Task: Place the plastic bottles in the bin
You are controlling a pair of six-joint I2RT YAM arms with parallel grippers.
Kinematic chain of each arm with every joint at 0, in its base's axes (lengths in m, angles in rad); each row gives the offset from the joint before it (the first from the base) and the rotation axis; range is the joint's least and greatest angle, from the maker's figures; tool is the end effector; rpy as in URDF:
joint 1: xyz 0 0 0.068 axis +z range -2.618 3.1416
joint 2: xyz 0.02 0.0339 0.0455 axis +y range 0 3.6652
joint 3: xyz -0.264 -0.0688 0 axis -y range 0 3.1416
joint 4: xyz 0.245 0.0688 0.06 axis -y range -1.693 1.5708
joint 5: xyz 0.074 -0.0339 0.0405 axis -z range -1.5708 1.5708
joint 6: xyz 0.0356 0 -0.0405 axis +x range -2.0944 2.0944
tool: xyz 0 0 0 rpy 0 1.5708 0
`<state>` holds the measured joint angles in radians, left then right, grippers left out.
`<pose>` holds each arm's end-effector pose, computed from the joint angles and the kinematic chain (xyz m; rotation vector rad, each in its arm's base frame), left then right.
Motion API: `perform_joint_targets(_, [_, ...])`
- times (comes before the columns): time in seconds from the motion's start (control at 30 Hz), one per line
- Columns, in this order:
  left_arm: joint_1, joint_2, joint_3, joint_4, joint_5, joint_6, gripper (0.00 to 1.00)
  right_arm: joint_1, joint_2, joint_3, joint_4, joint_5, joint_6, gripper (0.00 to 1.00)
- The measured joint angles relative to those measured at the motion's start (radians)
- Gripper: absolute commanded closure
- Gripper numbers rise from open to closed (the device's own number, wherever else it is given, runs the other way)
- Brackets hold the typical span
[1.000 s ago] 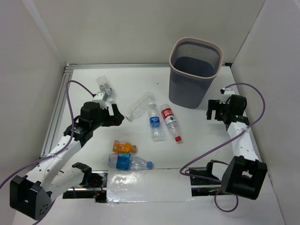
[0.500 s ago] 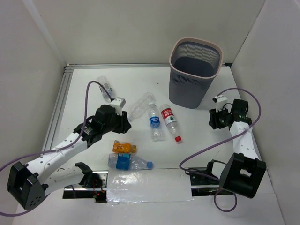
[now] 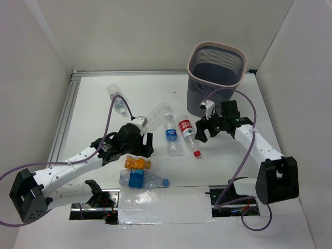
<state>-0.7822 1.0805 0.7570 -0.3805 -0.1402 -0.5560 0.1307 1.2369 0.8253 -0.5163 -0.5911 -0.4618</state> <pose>0.1669 -0.1588 0.2547 0.1873 2.3186 -0.5393 0.2394 0.0515 0.2370 -0.9171 2.1857 0.5788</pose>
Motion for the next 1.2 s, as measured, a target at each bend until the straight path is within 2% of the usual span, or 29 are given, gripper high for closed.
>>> perform_joint_targets(0.27, [-0.035, -0.067, -0.025, -0.046, -0.070, -0.159, 0.08, 0.157, 0.125, 0.000, 0.261, 0.240, 0.307, 0.00])
perform_joint_targets(0.57, [-0.047, -0.093, -0.028, -0.082, -0.101, -0.238, 0.08, 0.251, 0.196, -0.058, 0.437, 0.436, 0.421, 0.00])
perform_joint_targets(0.63, [-0.051, -0.095, -0.028, -0.085, -0.103, -0.242, 0.08, 0.252, 0.215, -0.082, 0.468, 0.446, 0.428, 0.04])
perform_joint_targets(0.87, [-0.055, -0.074, -0.026, -0.043, -0.111, -0.237, 0.08, 0.253, 0.282, -0.124, 0.498, 0.463, 0.419, 0.32])
perform_joint_targets(1.03, [-0.055, -0.018, -0.010, 0.010, -0.148, -0.233, 0.05, 0.253, 0.288, -0.118, 0.513, 0.436, 0.393, 0.59])
perform_joint_targets(1.13, [-0.037, 0.013, 0.022, 0.030, -0.163, -0.233, 0.07, 0.256, 0.288, -0.100, 0.478, 0.409, 0.362, 0.64])
perform_joint_targets(1.2, [0.014, 0.037, 0.061, 0.040, -0.163, -0.236, 0.07, 0.263, 0.272, -0.078, 0.434, 0.379, 0.335, 0.64])
